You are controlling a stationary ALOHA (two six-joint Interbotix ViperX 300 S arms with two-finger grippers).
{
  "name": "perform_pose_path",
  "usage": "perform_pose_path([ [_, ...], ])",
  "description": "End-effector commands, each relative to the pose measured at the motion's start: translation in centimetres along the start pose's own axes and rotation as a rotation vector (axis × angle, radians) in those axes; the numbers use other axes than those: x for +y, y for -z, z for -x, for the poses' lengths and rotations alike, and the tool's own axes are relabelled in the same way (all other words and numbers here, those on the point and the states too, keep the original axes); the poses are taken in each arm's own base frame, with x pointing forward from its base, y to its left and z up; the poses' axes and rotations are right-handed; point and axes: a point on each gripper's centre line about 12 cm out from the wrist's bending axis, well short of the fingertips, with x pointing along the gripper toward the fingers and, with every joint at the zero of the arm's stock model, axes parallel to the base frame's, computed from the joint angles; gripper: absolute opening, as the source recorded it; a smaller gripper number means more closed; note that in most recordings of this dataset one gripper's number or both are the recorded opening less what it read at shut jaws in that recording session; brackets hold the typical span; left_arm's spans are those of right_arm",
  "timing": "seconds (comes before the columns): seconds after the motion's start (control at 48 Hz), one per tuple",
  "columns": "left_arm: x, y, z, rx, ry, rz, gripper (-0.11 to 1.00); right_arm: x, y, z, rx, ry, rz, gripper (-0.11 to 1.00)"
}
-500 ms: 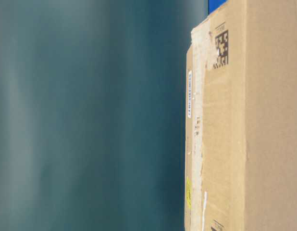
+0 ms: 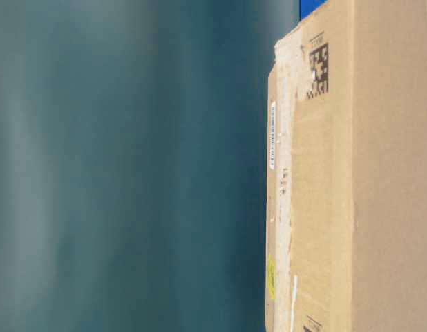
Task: Apply tape along the seams of the closed cardboard box to seal it securely.
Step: 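Move the left gripper down to the tape roll's peeled tab and grasp it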
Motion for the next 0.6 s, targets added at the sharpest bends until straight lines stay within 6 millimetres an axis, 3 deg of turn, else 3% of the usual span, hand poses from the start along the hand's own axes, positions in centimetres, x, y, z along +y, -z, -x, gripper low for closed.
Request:
perform_pose_path([
  [0.0, -1.3, -0.7, -1.6, -0.018, 0.059, -0.114, 0.00, 0.0, -1.2, -0.3, -0.038, 0.003, -0.003, 0.00],
  [0.229, -4.3, -0.5, -5.1, 0.008, 0.176, -0.238, 0.04, 0.0, -1.5, -0.3, -0.066, 0.003, 0.002, 0.00],
  [0.334, -5.4, 0.2, -6.8, 0.037, 0.220, -0.261, 0.25, 0.0, -1.6, -0.3, -0.068, 0.003, 0.009, 0.00],
  [0.5, -7.5, 2.2, -9.5, 0.091, 0.291, -0.349, 0.75, 0.0, -1.6, -0.3, -0.068, 0.002, 0.015, 0.00],
  [0.542, -8.0, 2.7, -10.2, 0.100, 0.309, -0.384, 0.78, 0.0, -1.6, -0.3, -0.068, 0.002, 0.015, 0.00],
  [0.584, -8.5, 3.2, -11.1, 0.111, 0.322, -0.410, 0.73, 0.0, -1.5, -0.3, -0.066, 0.002, 0.015, 0.00],
])
